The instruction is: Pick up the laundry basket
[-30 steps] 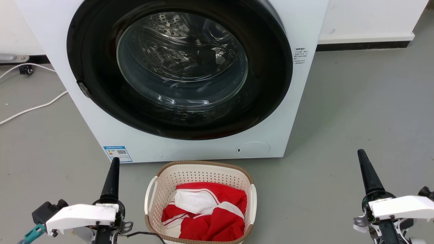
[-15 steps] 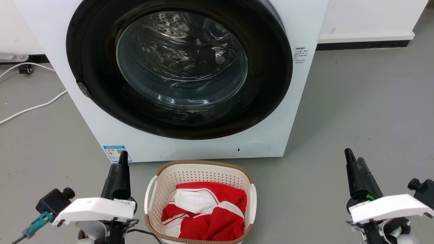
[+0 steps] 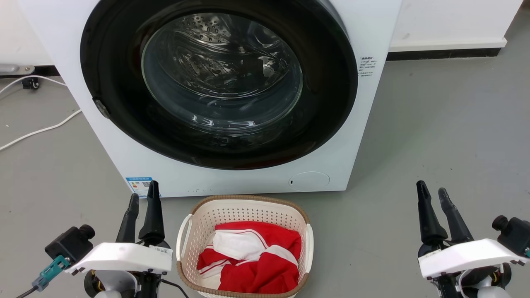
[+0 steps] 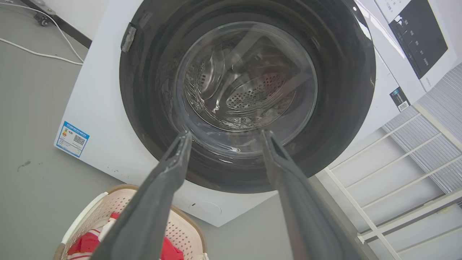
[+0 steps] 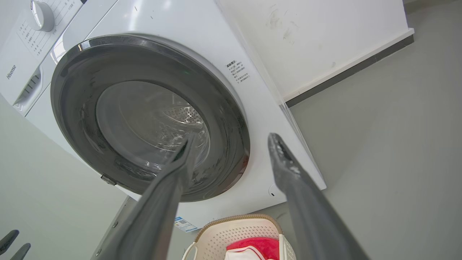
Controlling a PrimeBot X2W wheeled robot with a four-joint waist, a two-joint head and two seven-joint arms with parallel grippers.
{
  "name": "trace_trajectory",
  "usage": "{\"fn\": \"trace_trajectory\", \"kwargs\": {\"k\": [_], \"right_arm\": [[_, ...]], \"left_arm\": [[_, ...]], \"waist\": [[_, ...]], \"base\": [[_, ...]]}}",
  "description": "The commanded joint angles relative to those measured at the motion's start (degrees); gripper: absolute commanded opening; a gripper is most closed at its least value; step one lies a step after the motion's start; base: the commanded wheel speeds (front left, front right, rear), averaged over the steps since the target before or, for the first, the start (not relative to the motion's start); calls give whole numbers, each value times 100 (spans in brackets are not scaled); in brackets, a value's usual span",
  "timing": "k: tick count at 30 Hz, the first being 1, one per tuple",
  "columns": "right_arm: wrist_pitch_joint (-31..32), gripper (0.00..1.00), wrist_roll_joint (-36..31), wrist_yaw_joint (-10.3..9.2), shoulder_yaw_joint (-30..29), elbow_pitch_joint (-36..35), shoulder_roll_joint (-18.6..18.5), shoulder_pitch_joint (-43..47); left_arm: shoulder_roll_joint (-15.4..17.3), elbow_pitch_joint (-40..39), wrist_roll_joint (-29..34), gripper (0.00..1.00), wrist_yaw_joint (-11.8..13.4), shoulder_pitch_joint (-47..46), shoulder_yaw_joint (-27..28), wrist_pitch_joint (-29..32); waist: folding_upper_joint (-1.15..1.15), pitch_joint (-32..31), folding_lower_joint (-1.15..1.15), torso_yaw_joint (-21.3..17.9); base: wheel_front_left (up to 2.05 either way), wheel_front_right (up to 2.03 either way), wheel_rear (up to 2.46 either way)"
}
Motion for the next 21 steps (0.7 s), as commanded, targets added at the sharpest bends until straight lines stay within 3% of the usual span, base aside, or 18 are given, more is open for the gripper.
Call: {"fn": "trace_trajectory", "kwargs": {"k": [1,21], "right_arm": [[-65,100,-220,2,15,-114,-17,-1],[-379,100,-1742,1,125,-174,-19,114]], "left_arm": [[19,-118,210,100,-9,-1,-20,-65],[22,-125,1640,100,112,107,-157,-386]], "waist": [[0,3,0,-1],[0,28,0,9]], "base": [[0,0,0],[0,0,0]]}}
